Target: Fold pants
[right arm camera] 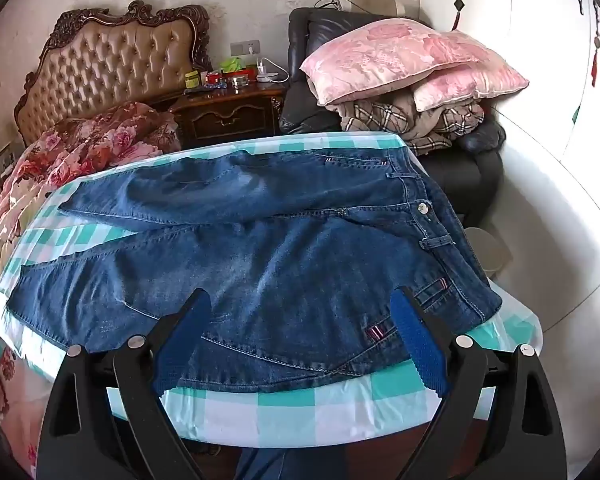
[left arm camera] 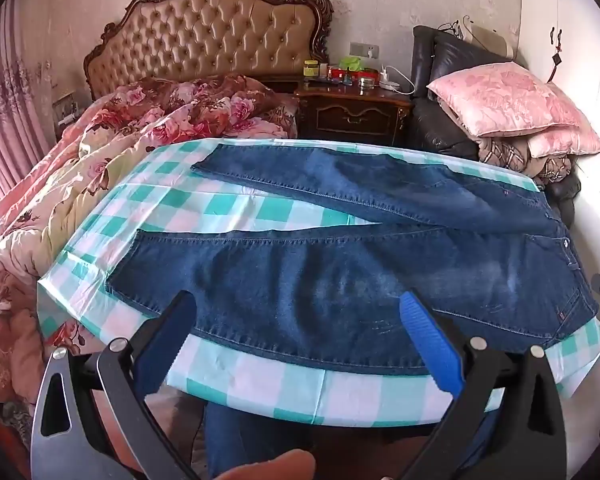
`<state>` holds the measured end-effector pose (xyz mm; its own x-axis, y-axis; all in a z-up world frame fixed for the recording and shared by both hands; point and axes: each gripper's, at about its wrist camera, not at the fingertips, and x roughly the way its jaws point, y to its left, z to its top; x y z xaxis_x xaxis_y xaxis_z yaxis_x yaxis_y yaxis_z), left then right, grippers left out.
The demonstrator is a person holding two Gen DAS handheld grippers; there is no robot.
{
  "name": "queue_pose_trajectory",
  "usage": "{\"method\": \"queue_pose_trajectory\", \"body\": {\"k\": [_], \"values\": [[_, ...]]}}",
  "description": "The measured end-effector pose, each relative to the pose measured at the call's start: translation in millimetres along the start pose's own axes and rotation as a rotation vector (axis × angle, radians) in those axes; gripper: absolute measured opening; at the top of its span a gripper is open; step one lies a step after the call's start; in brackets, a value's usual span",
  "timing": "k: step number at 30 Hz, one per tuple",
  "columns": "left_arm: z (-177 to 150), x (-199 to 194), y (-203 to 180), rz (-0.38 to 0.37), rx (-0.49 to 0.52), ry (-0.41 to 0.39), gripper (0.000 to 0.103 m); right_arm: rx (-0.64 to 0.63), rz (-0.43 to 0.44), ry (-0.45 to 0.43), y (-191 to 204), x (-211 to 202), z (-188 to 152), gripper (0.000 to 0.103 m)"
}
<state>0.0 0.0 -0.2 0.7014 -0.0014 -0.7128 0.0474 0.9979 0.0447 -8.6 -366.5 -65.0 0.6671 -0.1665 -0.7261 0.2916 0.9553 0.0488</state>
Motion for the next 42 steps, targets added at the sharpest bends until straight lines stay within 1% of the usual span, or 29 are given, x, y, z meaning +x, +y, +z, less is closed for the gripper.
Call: {"method": "queue_pose_trajectory", "body": {"k": [8,9,18,19,42], "values": [[0,0,0,-0.012,-0.013,0.001,0.102,0.011,0.01,0.004,-6,5,3,0.088],[0,-1,-1,-0.011,-0.013,0.001,0.102,-0.007,0.006,-0.001,1,6,-1,0.088],[3,-1,2,-0.023,-0.018,0.0,0.102,-0.003,0.006,0.0,5,13,-5,0.088],[4,-2,2,-0.023,-0.016,0.0,0.102,-0.002,0.01,0.001,0,6,0,0.088],[0,-1,0,-0.028,-0.02,-0.002,0.102,0.001,0.007,-0.002,0,6,0,0.088]]}}
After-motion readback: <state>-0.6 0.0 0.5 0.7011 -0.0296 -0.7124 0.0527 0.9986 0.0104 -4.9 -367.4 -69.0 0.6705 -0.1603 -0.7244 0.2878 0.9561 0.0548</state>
